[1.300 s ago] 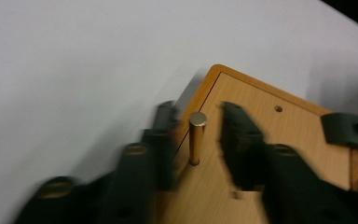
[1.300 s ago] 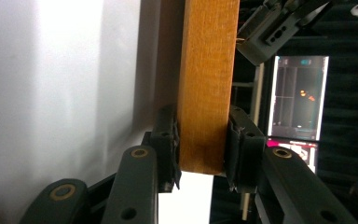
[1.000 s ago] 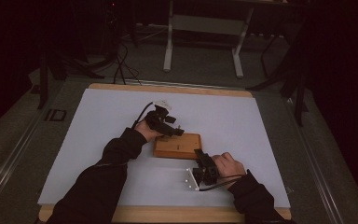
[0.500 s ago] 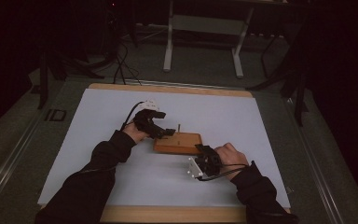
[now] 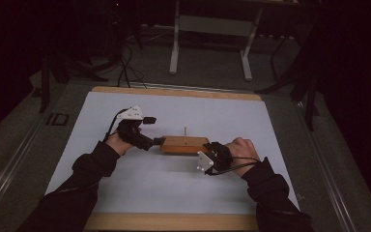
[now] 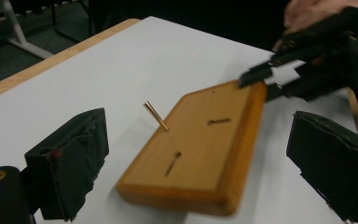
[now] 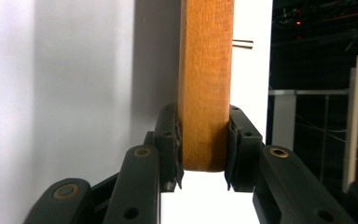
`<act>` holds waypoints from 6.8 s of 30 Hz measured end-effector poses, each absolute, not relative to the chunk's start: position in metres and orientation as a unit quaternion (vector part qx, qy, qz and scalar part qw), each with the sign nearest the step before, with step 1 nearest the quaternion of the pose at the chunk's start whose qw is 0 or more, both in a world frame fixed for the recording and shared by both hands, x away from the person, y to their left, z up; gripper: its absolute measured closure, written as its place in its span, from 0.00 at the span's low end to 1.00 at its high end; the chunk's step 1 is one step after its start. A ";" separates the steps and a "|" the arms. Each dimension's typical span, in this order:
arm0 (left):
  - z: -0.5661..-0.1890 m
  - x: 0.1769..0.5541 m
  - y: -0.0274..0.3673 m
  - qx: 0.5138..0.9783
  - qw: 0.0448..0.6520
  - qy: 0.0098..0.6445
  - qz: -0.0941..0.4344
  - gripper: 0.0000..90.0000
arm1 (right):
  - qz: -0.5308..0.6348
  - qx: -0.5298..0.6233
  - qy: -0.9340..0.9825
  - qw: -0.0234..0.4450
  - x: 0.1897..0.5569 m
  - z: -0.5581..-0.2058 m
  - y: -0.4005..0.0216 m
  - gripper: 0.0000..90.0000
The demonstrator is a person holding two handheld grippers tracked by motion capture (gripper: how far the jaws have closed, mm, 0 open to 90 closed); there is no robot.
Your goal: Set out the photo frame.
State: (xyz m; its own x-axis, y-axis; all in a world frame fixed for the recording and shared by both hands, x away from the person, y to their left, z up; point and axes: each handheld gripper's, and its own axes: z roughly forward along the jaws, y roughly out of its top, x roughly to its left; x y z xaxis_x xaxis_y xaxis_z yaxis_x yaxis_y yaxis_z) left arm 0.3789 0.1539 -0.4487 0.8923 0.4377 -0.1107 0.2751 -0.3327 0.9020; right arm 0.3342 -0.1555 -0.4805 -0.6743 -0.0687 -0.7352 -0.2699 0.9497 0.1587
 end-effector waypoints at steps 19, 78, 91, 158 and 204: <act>-0.476 0.302 0.170 0.806 0.535 0.238 0.089 0.07 | 0.140 -0.080 0.943 0.292 0.374 -0.449 -0.156 0.78; -0.518 0.265 0.163 0.792 0.548 0.252 0.100 0.07 | 0.100 0.026 0.994 0.045 0.515 -0.410 -0.135 0.73; -0.517 0.264 0.163 0.794 0.547 0.243 0.103 0.07 | 0.114 0.063 0.991 0.036 0.528 -0.413 -0.136 0.70; -0.518 0.262 0.160 0.801 0.541 0.235 0.101 0.07 | 0.241 0.087 0.959 0.119 0.453 -0.387 -0.139 0.18; -0.518 0.261 0.160 0.804 0.536 0.232 0.106 0.07 | 0.407 0.196 0.881 0.139 0.325 -0.518 -0.218 0.18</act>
State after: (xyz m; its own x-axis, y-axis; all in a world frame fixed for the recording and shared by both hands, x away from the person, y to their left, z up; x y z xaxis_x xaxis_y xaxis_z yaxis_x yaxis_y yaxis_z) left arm 0.2609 0.1597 -0.5180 0.8697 0.4874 -0.0776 0.2590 -0.3167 0.9125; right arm 0.3250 -0.2182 -0.5179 -0.8845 0.4587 -0.0851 0.2328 0.5920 0.7716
